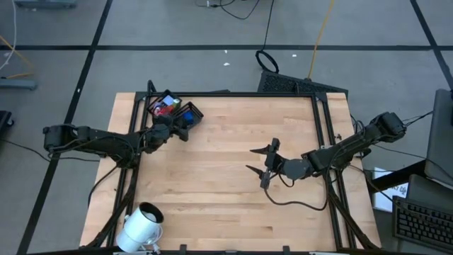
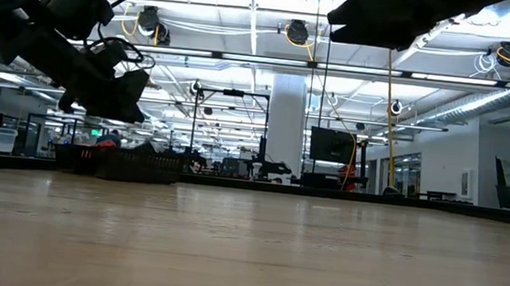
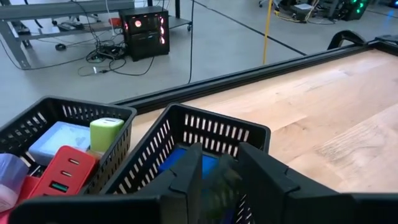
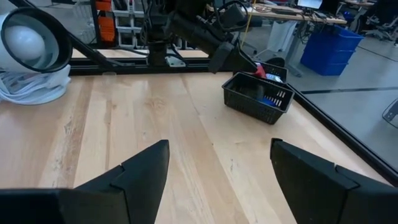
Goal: Pick & Place Office items
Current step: Return to Home Position
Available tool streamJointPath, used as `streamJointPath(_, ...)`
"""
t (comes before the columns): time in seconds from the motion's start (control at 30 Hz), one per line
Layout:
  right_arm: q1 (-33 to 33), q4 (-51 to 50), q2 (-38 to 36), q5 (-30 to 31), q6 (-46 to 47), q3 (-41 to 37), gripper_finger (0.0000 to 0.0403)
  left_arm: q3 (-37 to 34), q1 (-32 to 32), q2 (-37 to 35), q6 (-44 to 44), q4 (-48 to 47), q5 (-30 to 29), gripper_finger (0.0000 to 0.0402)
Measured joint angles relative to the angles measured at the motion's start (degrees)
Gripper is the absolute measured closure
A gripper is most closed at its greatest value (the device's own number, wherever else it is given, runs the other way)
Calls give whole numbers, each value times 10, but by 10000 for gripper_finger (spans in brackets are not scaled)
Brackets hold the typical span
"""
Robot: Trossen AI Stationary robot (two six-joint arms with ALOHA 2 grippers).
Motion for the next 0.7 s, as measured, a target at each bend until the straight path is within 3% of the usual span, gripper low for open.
streamJointPath(0.27, 0, 0, 0, 0, 0, 0, 133, 0, -2, -1, -3, 1, 24, 289)
streamJointPath(0.47, 15, -2, -23, -1, 4, 0, 133, 3, -8, -53, 82, -2, 204, 289)
streamJointPath(0.57, 40, -16, -68, -2, -9, 0, 133, 4, -9, -119, 114, -3, 321, 289)
streamJointPath(0.7, 78, -92, -143, -1, -30, 0, 133, 4, -8, -234, 74, -11, 462, 289)
